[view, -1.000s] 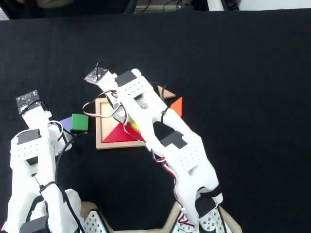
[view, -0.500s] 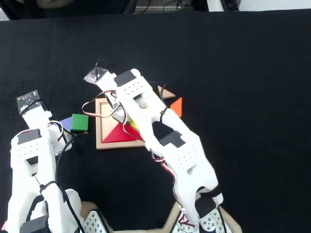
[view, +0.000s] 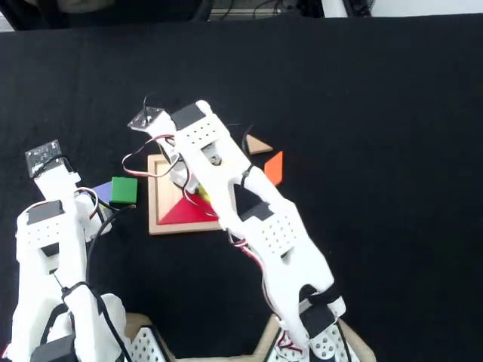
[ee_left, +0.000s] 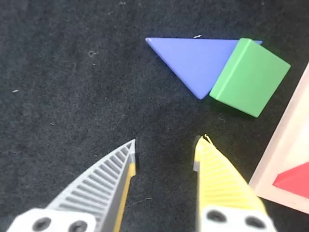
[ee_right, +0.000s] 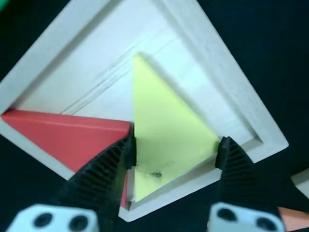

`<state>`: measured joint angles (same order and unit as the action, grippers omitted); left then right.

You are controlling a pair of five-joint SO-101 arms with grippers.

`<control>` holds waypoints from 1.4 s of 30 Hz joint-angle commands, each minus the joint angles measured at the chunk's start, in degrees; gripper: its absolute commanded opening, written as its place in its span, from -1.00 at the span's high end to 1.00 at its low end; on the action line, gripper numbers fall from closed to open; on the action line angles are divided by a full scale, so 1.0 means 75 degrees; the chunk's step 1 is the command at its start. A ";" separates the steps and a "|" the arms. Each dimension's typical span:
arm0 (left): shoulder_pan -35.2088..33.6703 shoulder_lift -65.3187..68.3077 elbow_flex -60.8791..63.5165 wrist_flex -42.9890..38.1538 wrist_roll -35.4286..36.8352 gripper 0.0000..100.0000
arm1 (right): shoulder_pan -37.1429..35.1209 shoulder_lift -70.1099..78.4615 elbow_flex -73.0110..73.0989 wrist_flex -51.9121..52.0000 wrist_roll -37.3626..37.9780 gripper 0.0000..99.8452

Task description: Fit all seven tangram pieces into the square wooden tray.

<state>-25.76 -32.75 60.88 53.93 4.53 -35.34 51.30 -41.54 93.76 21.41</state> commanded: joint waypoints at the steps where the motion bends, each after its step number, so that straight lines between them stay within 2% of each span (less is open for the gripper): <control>1: 0.0100 0.0000 -0.0322 -0.0105 0.0070 0.60 | -0.0352 0.0053 -0.0182 0.0094 -0.0035 0.72; 4: 0.0100 0.0000 -0.0322 -0.0105 0.0070 0.60 | -0.0305 0.0229 -0.0264 -0.0129 -0.0399 0.99; 7: 0.0100 0.0000 -0.0322 -0.0105 0.0070 0.60 | -0.0305 0.0416 -0.0264 -0.0258 -0.0399 0.93; 11: 0.0100 0.0000 -0.0311 -0.0105 0.0070 0.60 | -0.0211 0.0322 -0.0299 -0.0363 -0.0434 0.98; 16: 0.0100 0.0000 -0.0311 -0.0105 0.0082 0.60 | 0.0117 -0.0217 -0.1049 0.0164 -0.0469 0.98; 22: 0.0100 0.0000 -0.0311 -0.0105 0.0082 0.60 | 0.0164 -0.0721 -0.2221 0.0914 -0.1184 0.98; 27: 0.0100 0.0000 -0.0311 -0.0105 0.0094 0.60 | 0.0152 -0.0885 -0.2338 0.0961 -0.1418 0.98; 34: -0.0029 -0.0059 -0.0334 -0.0070 0.0094 0.60 | 0.0047 -0.1752 -0.1131 0.0996 -0.1465 0.98; 42: -0.1225 -0.0070 -0.0604 -0.0047 0.0949 0.60 | -0.0586 -0.4577 0.1717 0.0750 -0.1981 0.98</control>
<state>-32.26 -32.75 59.65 53.93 10.07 -37.54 26.77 -34.24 99.12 8.40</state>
